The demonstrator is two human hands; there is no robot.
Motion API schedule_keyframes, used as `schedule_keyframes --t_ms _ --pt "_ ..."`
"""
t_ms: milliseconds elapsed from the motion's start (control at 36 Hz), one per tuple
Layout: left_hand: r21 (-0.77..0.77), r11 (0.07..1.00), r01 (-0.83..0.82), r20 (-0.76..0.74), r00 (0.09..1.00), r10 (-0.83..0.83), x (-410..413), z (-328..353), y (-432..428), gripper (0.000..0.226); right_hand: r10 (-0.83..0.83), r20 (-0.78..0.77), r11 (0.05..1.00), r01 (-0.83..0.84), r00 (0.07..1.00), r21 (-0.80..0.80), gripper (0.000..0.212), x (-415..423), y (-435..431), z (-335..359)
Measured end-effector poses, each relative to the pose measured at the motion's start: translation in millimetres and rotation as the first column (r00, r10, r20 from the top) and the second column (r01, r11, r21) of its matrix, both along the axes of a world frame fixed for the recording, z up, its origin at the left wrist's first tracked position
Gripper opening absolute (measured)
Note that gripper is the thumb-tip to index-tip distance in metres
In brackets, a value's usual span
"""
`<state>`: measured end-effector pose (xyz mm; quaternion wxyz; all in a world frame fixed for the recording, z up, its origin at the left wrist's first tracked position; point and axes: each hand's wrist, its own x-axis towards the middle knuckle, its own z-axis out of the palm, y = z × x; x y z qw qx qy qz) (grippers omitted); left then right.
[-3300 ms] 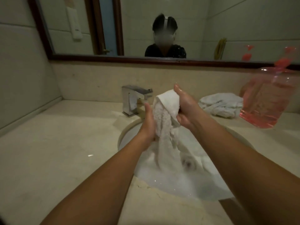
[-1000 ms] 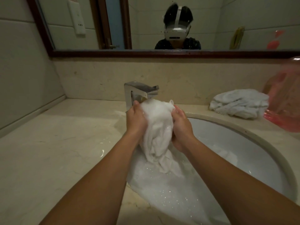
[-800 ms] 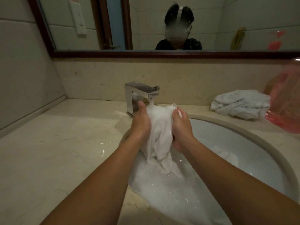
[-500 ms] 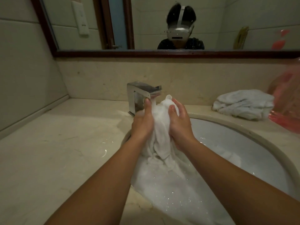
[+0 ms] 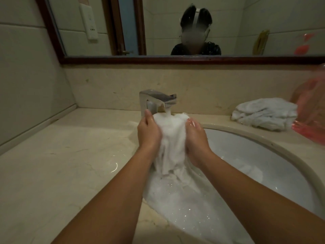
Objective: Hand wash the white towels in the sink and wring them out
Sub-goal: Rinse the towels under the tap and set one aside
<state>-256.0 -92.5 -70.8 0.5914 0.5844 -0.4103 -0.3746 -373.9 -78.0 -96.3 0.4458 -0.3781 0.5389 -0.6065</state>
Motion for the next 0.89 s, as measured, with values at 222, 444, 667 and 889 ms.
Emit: schedule_keyframes --t_ms 222,444,667,889 --pt "0.101 0.961 0.256 -0.108 0.963 -0.245 -5.3 -7.6 -7.3 0.088 0.163 0.065 0.986 -0.161 0.985 -0.035 0.044 -3.1 2.9 12.7" --pt "0.119 0.971 0.208 -0.287 0.943 -0.167 4.1 -29.1 -30.4 0.127 0.083 -0.158 0.997 -0.081 0.984 0.018 0.049 -9.3 5.7 8.0" --pt "0.017 0.971 0.240 -0.334 0.916 -0.220 -4.8 -1.5 0.6 0.091 -0.015 -0.489 0.996 0.055 0.872 0.067 0.050 3.4 13.1 7.8" --pt "-0.137 0.894 0.426 -0.348 0.825 -0.446 -6.1 -5.3 2.4 0.086 0.071 -0.342 0.997 -0.076 0.937 0.000 0.069 4.5 21.2 10.6"
